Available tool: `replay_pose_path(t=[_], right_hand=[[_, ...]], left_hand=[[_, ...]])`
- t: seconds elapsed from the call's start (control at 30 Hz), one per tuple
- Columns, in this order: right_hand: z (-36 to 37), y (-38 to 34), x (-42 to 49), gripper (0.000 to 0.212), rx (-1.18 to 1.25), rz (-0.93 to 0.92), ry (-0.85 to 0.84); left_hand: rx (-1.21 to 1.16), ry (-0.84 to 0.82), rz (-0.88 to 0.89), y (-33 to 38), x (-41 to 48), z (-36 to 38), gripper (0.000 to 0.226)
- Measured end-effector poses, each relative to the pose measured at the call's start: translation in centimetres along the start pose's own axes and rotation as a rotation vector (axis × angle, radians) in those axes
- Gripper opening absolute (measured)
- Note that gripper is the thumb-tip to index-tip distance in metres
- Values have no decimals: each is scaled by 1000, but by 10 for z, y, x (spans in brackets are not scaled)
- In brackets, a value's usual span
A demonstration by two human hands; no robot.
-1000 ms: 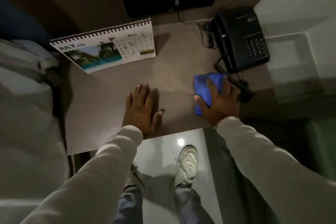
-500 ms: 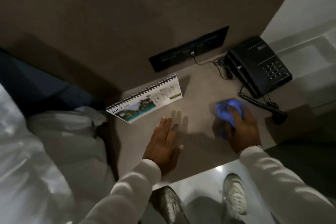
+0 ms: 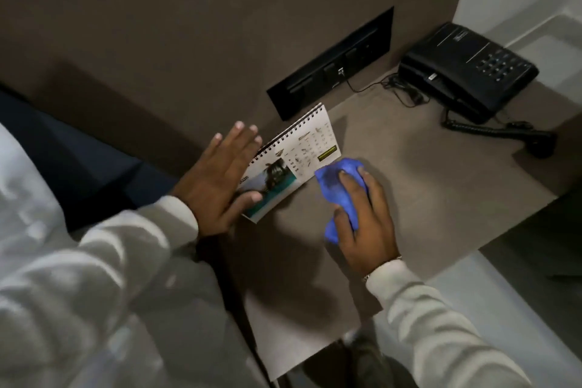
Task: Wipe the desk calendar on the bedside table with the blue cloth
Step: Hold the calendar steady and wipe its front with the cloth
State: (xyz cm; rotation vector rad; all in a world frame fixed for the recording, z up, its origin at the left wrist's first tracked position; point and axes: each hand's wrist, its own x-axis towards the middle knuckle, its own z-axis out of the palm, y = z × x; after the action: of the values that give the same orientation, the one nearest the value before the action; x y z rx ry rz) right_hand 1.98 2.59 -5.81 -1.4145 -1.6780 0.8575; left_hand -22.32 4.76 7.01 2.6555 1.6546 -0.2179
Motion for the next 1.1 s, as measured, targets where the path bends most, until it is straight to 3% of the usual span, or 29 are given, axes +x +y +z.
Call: replay_pose_path(t=[0.17,0.27,0.73,0.9,1.1], right_hand=[[43,1,-5,52,-1,-144,66],[62,0,-5,55,-8,-222,90],[108,-18,43,61,-195,-400,205],[107,-9,61,56,-114,-270,361],[129,-12,26,61,-82,-302,216]], left_hand=[[47,-93,128,-38,10,16,100],[62,-65,178,-44,15,28,106],[-57,9,247,-51,22,41,111],[-52,-12,219,-49,24,39,114],[-28,-5,246,-46,24,38,112]])
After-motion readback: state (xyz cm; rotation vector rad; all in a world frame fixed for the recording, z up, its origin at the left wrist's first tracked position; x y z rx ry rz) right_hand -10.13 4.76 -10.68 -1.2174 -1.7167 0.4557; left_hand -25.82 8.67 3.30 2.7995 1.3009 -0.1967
